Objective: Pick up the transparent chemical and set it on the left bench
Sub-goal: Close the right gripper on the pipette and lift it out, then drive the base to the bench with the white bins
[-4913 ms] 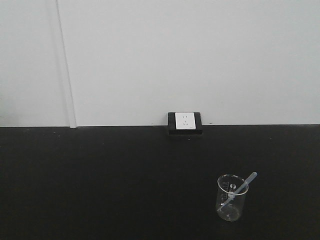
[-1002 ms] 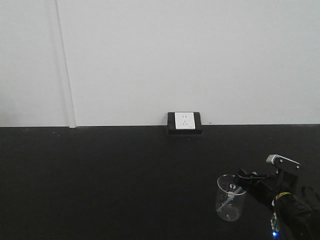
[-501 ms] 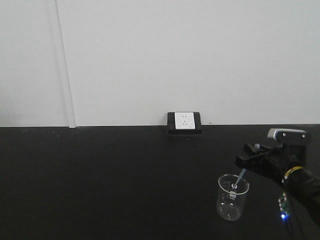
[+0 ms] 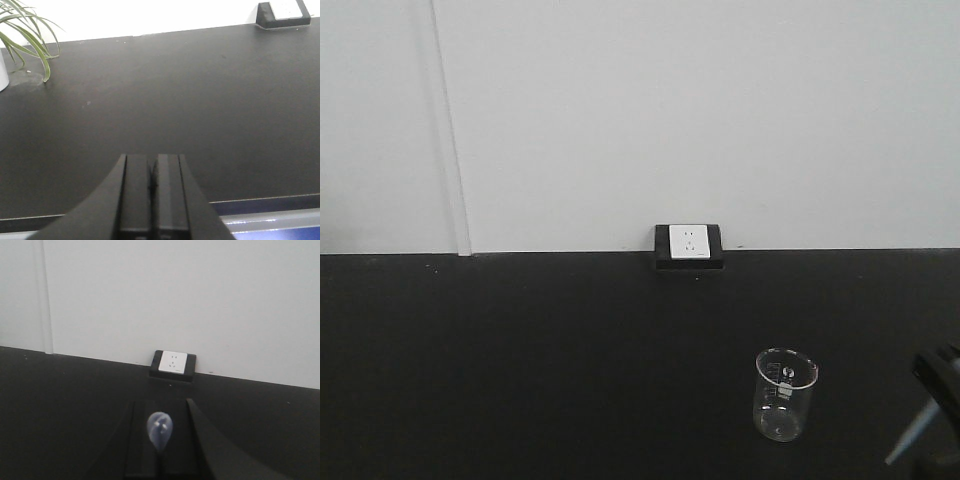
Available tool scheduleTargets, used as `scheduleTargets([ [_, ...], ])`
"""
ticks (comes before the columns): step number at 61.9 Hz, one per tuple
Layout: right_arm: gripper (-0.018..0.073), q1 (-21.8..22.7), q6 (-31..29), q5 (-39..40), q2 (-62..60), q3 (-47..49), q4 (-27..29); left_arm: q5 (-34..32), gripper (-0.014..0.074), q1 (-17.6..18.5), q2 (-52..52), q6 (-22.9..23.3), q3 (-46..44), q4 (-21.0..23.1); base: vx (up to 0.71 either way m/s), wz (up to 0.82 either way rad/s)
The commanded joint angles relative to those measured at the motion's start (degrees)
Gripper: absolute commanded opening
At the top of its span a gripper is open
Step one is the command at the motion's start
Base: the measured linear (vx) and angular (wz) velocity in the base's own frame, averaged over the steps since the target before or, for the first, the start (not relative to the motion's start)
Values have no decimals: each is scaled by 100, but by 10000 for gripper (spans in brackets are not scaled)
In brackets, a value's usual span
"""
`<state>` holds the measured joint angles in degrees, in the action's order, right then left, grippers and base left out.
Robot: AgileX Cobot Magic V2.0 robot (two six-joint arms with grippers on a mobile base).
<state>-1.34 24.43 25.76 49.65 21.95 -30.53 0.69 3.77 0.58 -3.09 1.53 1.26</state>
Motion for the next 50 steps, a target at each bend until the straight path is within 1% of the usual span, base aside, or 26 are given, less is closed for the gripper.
scheduleTargets([
  [1, -4, 32, -48, -261, -1073, -315, -40, -449, -3, 10, 110, 45, 93, 4, 0, 0],
  [12, -3, 32, -24, -1297, -2858, -959, -40, -449, -3, 10, 110, 45, 93, 4, 0, 0],
  [15, -1, 32, 54, -1599, -3375, -1068, -25, -449, -3, 10, 110, 45, 93, 4, 0, 0],
  [23, -1, 32, 374, -2189, -4236, -1237, -19, -449, -3, 10, 110, 45, 93, 4, 0, 0],
  [24, -1, 32, 410, -2370, -4554, -1299, -19, -449, -3, 10, 110, 45, 93, 4, 0, 0],
  [34, 0, 32, 410, -2387, -4848, -1335, -19, -449, -3, 10, 110, 45, 93, 4, 0, 0],
  [50, 0, 32, 410, -2387, -4848, -1335, -19, -449, -3, 10, 110, 45, 93, 4, 0, 0],
])
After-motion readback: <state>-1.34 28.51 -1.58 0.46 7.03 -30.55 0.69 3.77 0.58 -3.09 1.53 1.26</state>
